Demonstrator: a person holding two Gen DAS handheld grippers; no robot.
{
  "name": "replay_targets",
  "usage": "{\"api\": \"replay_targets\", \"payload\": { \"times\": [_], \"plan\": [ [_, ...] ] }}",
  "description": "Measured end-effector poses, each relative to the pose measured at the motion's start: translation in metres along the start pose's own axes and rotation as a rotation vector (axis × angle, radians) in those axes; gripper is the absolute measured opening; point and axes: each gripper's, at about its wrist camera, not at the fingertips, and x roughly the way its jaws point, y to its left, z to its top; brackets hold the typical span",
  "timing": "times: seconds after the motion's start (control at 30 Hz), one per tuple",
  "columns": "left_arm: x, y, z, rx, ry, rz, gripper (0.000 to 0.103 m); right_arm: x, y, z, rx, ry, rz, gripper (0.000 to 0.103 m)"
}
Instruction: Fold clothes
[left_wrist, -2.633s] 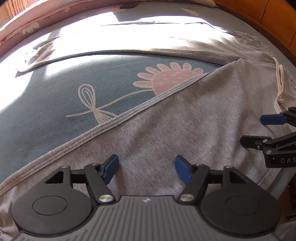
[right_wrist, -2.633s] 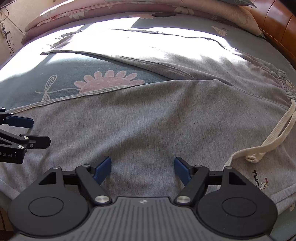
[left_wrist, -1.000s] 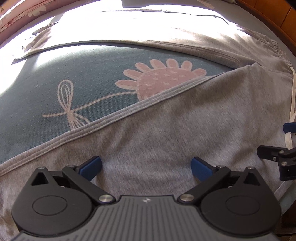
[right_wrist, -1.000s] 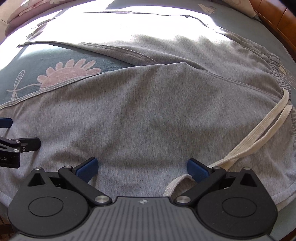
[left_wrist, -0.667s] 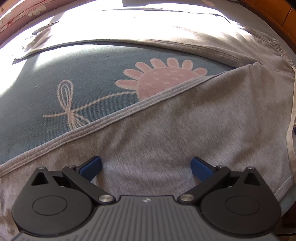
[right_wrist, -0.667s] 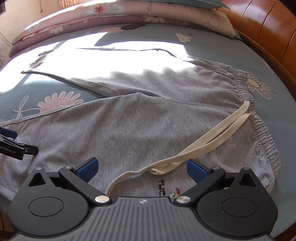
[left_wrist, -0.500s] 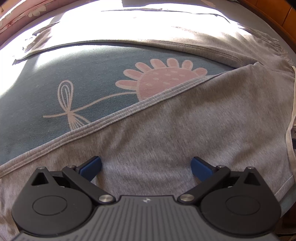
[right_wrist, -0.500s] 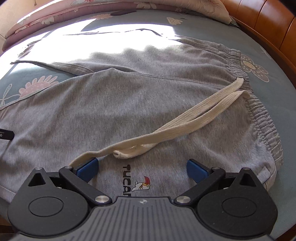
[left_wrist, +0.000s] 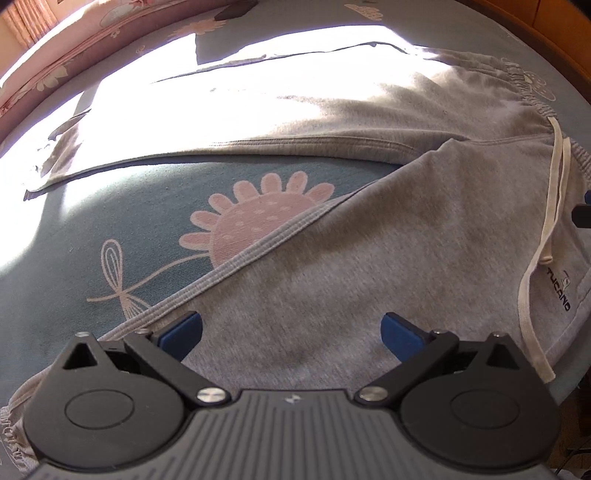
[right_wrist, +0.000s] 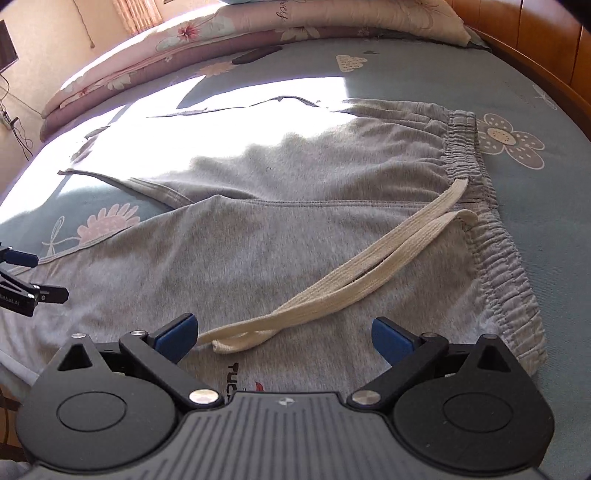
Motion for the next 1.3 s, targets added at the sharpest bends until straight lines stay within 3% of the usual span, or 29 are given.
{"api": "replay_targets", "payload": {
  "times": [0.1, 0.2, 0.3, 0.4, 0.5, 0.6, 0.73, 0.8, 0.93, 1.07, 1.17, 1.3],
  "plan": [
    [-0.006, -0.018, 0.008, -0.003, -0.024, -0.034, 0.102, 0.002, -0.003, 0.018, 0.014, -0.039, 0.043, 0.102],
    [-0.006, -0.03, 0.01, 0.007, -0.033, -0.056, 0.102, 0.014, -0.004, 0.026, 0.045, -0.01, 0.163, 0.102],
    [-0.001, -0.033, 0.008, 0.008, -0.014, -0.064, 0.102, 0.034, 0.007, 0.02, -0.009, 0.083, 0.22, 0.102],
    [-0.001, -0.031, 0.002, 0.017, -0.015, -0.068, 0.102, 0.047, 0.015, 0.007, -0.071, 0.222, 0.191, 0.102],
    [-0.002, -0.029, -0.002, 0.056, -0.029, -0.07, 0.102, 0.041, 0.013, -0.004, -0.099, 0.306, 0.178, 0.103],
    [-0.003, -0.029, -0.003, 0.085, -0.048, -0.073, 0.102, 0.032, 0.013, -0.004, -0.091, 0.299, 0.17, 0.102],
    [-0.003, -0.022, -0.002, 0.072, -0.061, -0.103, 0.102, 0.036, 0.027, 0.012, -0.115, 0.311, 0.28, 0.103],
    [-0.004, -0.017, -0.003, 0.075, -0.067, -0.09, 0.102, 0.039, 0.04, 0.013, -0.151, 0.325, 0.293, 0.103],
    [-0.005, -0.004, -0.007, 0.066, -0.072, -0.085, 0.102, 0.042, 0.063, 0.007, -0.207, 0.42, 0.377, 0.103],
    [-0.004, 0.012, -0.01, 0.027, -0.073, -0.061, 0.102, 0.058, 0.084, -0.012, -0.151, 0.524, 0.45, 0.102],
    [-0.01, 0.025, -0.006, -0.001, -0.109, -0.027, 0.102, 0.066, 0.105, -0.019, -0.087, 0.519, 0.532, 0.102],
    [-0.018, 0.047, 0.004, -0.007, -0.149, 0.049, 0.102, 0.063, 0.141, -0.008, -0.062, 0.425, 0.673, 0.102]
  ]
}}
